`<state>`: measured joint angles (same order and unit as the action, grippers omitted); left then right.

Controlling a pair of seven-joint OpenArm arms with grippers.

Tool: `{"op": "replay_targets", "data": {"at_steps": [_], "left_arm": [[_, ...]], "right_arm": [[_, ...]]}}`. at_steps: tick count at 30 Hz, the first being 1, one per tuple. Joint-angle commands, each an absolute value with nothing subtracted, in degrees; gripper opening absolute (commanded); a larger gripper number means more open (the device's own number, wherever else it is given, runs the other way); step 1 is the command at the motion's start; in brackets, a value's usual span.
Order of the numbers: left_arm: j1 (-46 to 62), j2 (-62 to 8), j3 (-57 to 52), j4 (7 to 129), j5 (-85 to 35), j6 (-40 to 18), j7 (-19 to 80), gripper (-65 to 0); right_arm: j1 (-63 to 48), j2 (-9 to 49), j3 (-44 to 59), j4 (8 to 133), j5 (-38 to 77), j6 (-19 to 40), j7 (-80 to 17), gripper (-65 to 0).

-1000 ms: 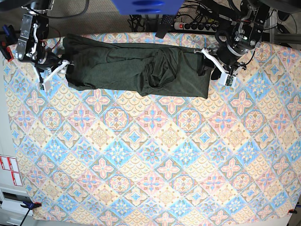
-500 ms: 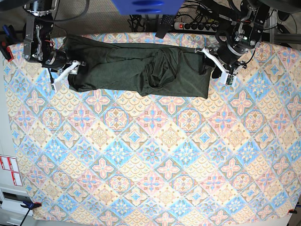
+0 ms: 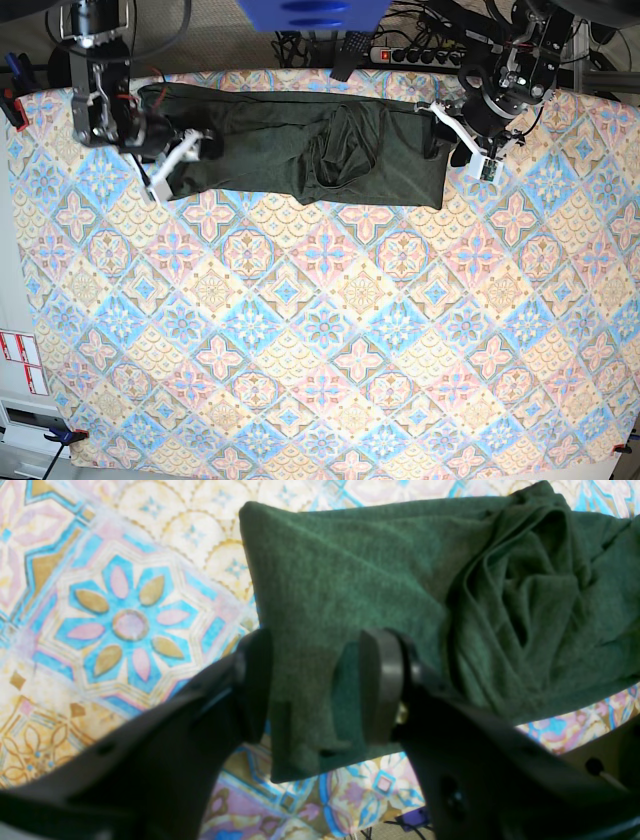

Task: Fold the T-shirt properly
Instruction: 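Lift the strip end with the right gripper and fold it toward the middle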

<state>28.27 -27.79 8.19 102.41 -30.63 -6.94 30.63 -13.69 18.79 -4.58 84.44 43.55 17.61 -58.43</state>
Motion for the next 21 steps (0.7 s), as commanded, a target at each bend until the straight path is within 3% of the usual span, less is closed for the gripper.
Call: {"op": "replay_targets", "data": {"at_steps": [1, 8, 17, 21], "left_arm": [[28.1, -28.4, 7.8, 103.3, -30.9, -7.2, 29.8, -39.7], [28.1, -28.4, 7.8, 103.5, -31.0, -7.2, 29.8, -39.7], [28.1, -28.4, 7.8, 103.6, -31.0, -7.2, 29.6, -39.7], [27.7, -28.4, 7.7, 103.6, -31.0, -7.2, 29.5, -39.7]], "right_arm": [[-12.4, 18.3, -6.0, 84.0, 44.2, 17.8, -58.8, -30.0], [-9.8, 18.2, -9.2, 75.8, 44.1, 17.8, -58.5, -31.1], [-9.8, 18.3, -8.7, 75.4, 44.1, 17.8, -57.5, -60.6], [-9.4, 18.8, -5.0, 75.4, 44.1, 17.8, -55.4, -65.0]]}}
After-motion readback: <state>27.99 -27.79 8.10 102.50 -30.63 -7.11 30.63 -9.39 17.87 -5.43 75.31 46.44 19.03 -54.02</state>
